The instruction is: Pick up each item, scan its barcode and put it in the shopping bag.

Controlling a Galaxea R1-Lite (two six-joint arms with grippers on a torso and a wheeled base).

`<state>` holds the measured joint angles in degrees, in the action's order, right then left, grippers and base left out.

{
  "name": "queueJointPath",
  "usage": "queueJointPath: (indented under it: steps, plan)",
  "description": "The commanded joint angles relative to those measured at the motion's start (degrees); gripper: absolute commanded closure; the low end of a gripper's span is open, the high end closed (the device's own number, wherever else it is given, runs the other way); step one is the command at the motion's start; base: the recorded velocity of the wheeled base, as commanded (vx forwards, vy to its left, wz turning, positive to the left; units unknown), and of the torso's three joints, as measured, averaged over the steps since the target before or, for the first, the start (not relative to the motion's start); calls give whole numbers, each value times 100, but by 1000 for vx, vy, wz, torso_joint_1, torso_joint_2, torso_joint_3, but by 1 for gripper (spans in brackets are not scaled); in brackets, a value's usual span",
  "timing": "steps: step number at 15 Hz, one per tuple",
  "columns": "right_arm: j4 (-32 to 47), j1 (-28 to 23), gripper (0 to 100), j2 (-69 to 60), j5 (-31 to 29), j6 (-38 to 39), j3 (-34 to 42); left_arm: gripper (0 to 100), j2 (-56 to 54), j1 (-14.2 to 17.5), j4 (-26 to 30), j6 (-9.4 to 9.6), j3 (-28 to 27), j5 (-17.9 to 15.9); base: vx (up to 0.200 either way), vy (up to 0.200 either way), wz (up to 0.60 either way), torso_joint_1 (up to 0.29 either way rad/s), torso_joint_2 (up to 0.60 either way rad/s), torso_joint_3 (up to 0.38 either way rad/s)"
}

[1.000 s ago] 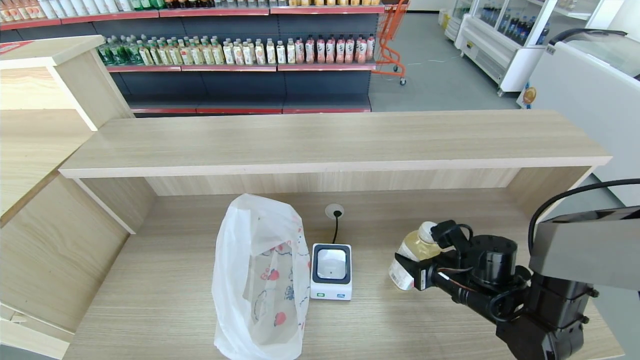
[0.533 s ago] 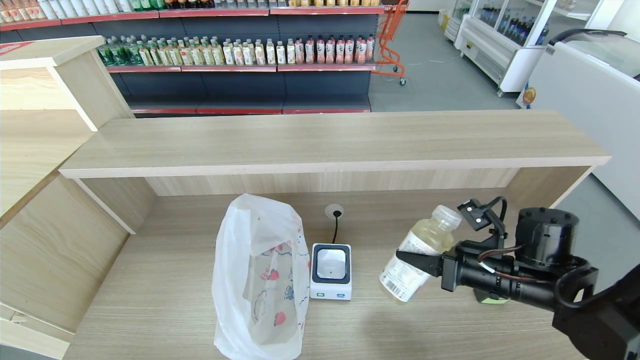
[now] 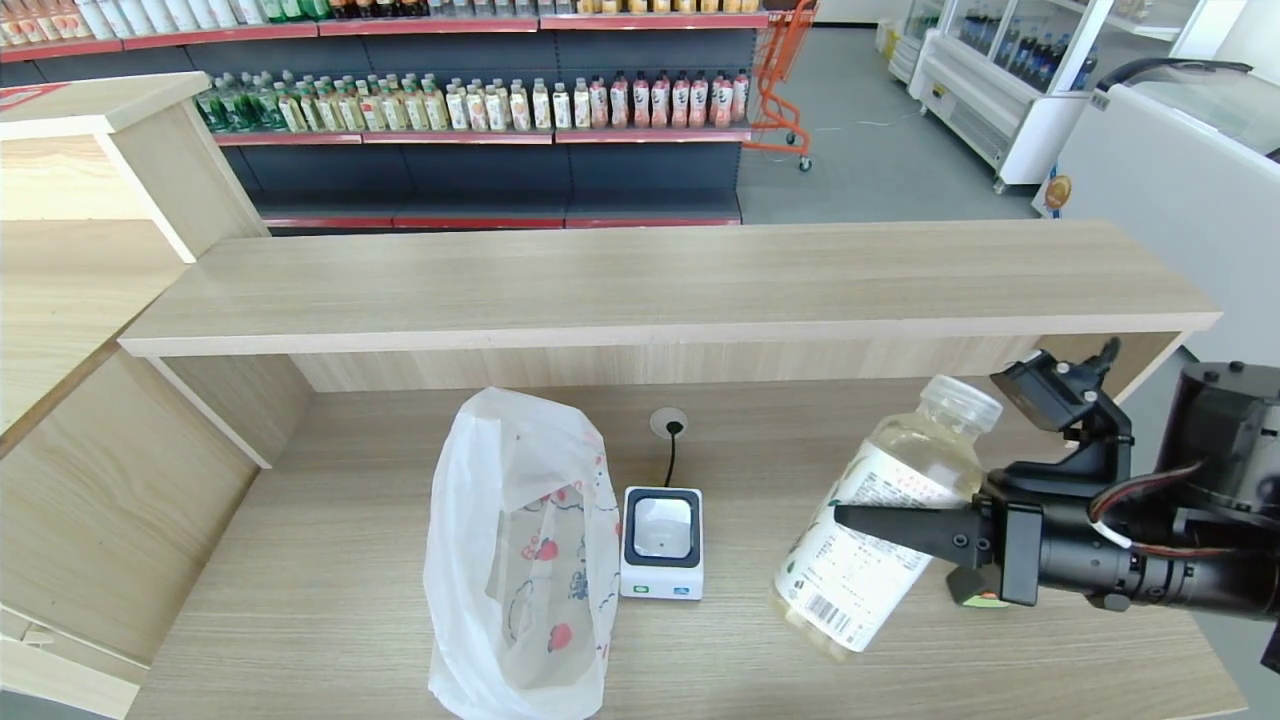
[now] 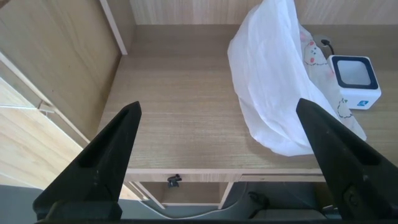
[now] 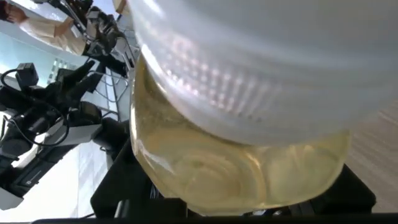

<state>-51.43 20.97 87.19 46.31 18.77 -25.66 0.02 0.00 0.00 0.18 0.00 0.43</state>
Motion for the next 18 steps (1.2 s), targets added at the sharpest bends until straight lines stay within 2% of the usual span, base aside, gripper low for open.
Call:
queueJointPath:
  steps: [1, 5, 9, 18]
  plan:
    - [10, 188, 100, -299, 1, -49, 96, 0, -2, 0, 0, -1, 0, 1, 0, 0, 0, 0, 0, 0]
    - [28, 566, 100, -395, -26, -339, 299, 0, 6, 0, 0, -1, 0, 1, 0, 0, 0, 0, 0, 0]
    - [476, 593, 100, -334, -281, -928, 413, 0, 6, 0, 0, -1, 0, 1, 0, 0, 0, 0, 0, 0]
    - [511, 584, 100, -378, -395, -963, 369, 0, -2, 0, 0, -1, 0, 1, 0, 0, 0, 0, 0, 0]
